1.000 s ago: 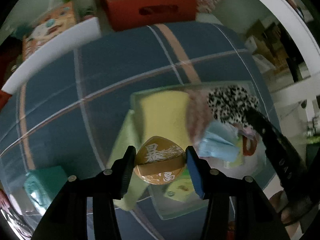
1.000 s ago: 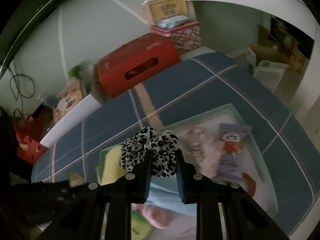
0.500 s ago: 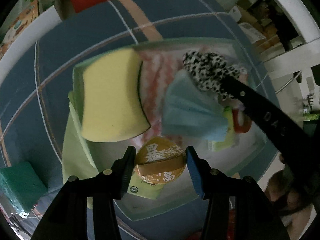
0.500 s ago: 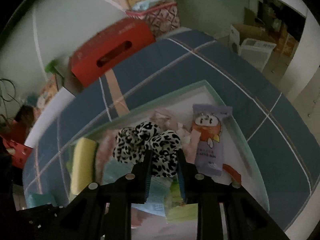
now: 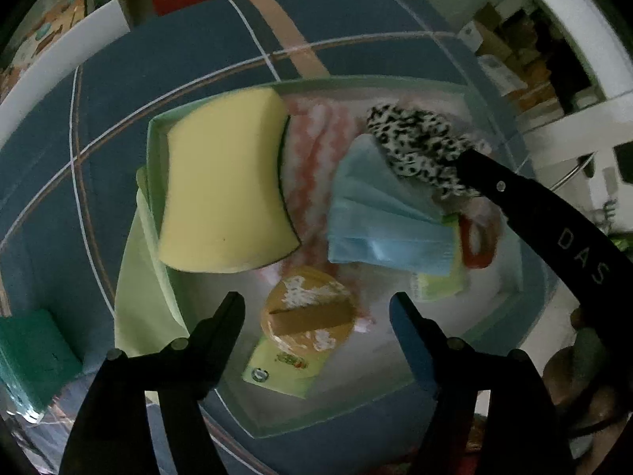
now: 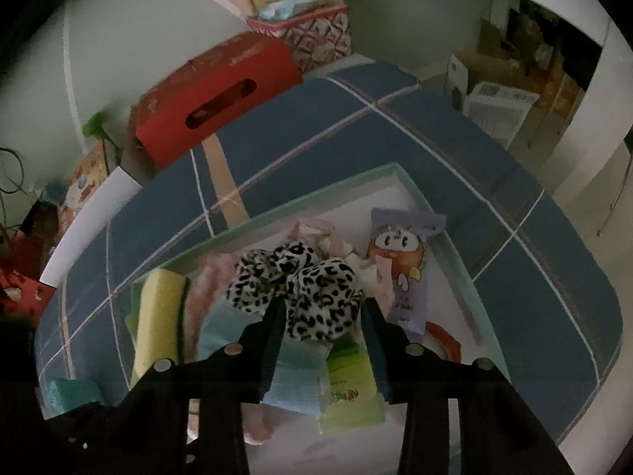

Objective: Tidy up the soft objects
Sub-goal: 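Carry the scrunchie and gold packet into the white tray and open both grippers, then withdraw both grippers from the tray toward the remaining items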

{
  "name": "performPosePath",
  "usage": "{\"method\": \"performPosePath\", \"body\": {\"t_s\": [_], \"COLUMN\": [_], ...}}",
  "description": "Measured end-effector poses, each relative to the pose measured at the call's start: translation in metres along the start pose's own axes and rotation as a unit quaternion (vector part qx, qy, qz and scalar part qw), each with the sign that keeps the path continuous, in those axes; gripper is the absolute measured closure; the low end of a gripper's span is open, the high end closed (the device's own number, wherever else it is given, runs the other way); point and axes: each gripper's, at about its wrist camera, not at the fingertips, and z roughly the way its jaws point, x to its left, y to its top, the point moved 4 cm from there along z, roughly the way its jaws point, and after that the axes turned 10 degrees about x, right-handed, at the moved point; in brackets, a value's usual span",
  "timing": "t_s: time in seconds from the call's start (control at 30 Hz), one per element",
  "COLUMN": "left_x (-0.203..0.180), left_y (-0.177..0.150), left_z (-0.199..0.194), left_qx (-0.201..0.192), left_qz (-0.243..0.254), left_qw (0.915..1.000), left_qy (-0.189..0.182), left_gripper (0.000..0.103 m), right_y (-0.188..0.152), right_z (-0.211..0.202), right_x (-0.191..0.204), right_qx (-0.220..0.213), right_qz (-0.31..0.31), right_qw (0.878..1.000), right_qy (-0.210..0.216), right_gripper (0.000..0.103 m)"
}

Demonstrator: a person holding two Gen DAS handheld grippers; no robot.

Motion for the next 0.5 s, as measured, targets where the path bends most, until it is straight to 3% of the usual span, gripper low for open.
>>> {"method": "performPosePath", "body": {"t_s": [0.1,0.17,0.33,0.5], "left_x": [0.002,0.003,0.009,0.034], "left_y": [-0.01,-0.016,-0.026,-0.021], "left_z": [-0.012,-0.022,-0.037,-0.042], "left_qx": [-0.025,-0.043,-0.065,-0.093], "left_qz": [-0.005,-0.003,-0.005,-0.052], "left_qw": [0.9996,0.9991,0.9979,0.9942], "left_qy": [-0.008,-0.004,0.002,-0.014], "left_gripper": [0.025,0.019,0.018,0.016], "right_y": [0.001,0.001,0.002,0.0], "right_z": [-0.013,-0.02,-0.024,-0.015], "right_x": [0.003,0.004,0.012,0.024], "right_qx": [-0.017,-0.025,-0.031,-0.017], "right_qz": [-0.003,-0.005,-0.016,-0.036], "right_qw": [1.0,1.0,0.999,0.999], "right_qy": [-0.004,-0.004,-0.006,-0.011], "right_gripper": [0.051,0.05,0.05,0.05]}}
